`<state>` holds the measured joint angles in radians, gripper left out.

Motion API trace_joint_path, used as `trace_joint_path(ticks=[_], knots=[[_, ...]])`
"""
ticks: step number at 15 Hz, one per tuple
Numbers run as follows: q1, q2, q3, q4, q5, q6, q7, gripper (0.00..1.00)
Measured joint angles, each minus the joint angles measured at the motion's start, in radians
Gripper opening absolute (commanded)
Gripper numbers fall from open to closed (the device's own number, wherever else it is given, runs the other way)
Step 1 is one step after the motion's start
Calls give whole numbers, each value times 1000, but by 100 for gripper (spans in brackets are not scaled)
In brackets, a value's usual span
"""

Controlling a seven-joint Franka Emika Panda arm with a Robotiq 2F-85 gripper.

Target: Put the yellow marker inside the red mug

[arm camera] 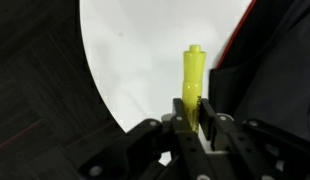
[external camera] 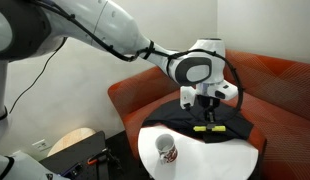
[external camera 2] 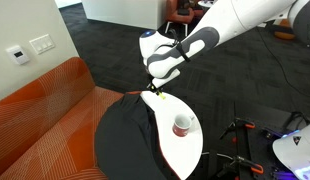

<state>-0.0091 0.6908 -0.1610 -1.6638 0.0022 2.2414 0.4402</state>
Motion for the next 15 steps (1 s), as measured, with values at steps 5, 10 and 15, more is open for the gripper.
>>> trace_joint_path(ticks=[5,10,15], knots=[[23,-130,33,-121,-26,4,-147,5],[22,-265,66,-270,-36,4,-281,5],[42,-348,107,-413,-36,32,-270,5]])
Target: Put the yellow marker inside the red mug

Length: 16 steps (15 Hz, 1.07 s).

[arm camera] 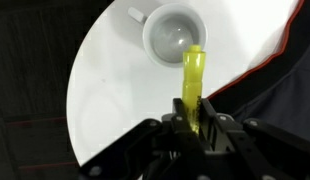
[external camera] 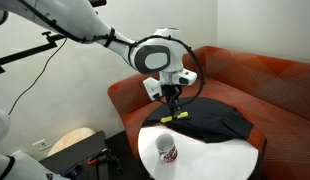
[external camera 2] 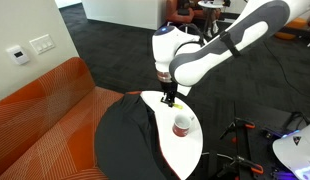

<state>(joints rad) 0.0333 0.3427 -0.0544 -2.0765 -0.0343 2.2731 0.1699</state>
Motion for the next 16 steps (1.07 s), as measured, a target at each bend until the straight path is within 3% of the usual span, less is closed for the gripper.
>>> trace_joint_path(ticks=[7,15,16], knots=[[131,-9,-41,-142,-183,284,432,5],[224,-36,-114,-144,-431,299,849,5],[234,-42,-120,-142,-472,299,919,20]])
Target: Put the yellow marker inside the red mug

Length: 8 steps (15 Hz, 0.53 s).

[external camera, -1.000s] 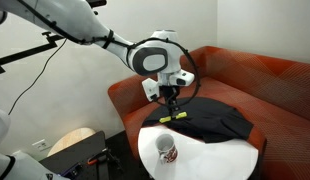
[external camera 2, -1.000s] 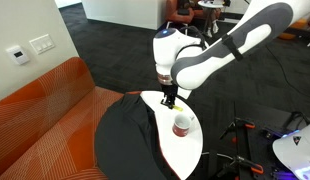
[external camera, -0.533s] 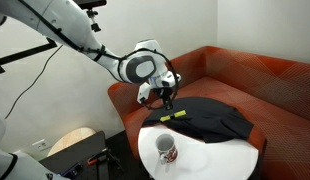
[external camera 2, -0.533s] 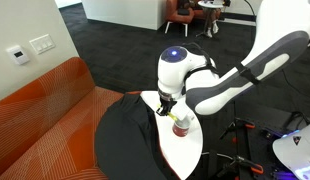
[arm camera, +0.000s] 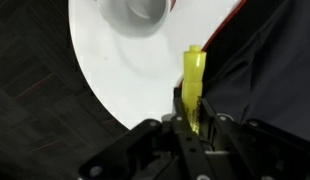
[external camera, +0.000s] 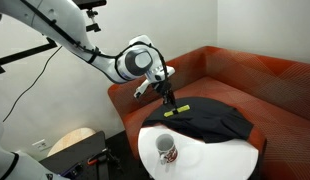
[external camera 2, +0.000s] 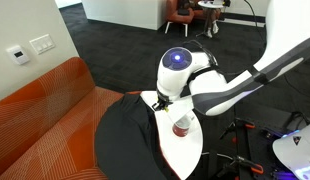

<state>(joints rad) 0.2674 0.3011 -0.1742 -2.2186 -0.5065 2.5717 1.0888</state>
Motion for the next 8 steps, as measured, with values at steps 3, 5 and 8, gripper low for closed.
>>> trace_joint_path(ticks=[3,5,8], knots=[[14,-9,-1,2,-52,0,95,20],[15,-10,-1,2,-52,0,96,5],[8,-8,7,2,-53,0,102,5]])
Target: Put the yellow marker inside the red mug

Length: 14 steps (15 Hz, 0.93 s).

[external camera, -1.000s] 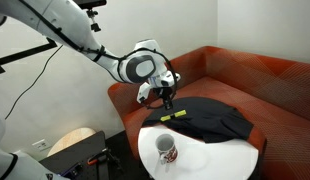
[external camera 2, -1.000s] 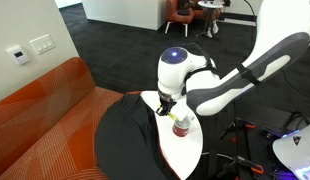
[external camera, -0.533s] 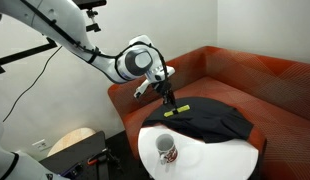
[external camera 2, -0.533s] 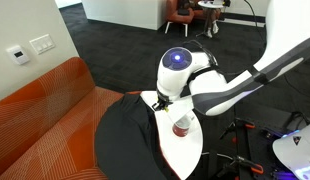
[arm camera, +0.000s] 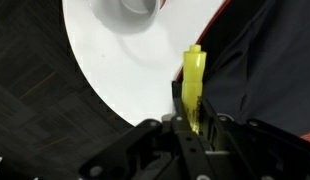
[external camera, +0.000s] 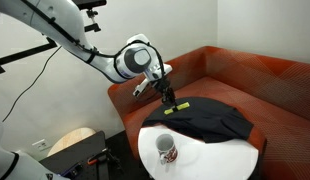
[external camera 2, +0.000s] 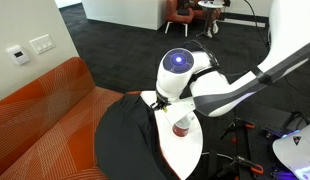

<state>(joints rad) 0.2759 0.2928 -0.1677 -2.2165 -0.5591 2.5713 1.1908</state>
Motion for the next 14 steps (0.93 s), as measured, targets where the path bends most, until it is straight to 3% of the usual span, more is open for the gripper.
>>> trace_joint_path(ticks=[10,14], knots=[[75,28,41,2,-196,1,670,5],[91,31,69,15,-305,-94,924,5]])
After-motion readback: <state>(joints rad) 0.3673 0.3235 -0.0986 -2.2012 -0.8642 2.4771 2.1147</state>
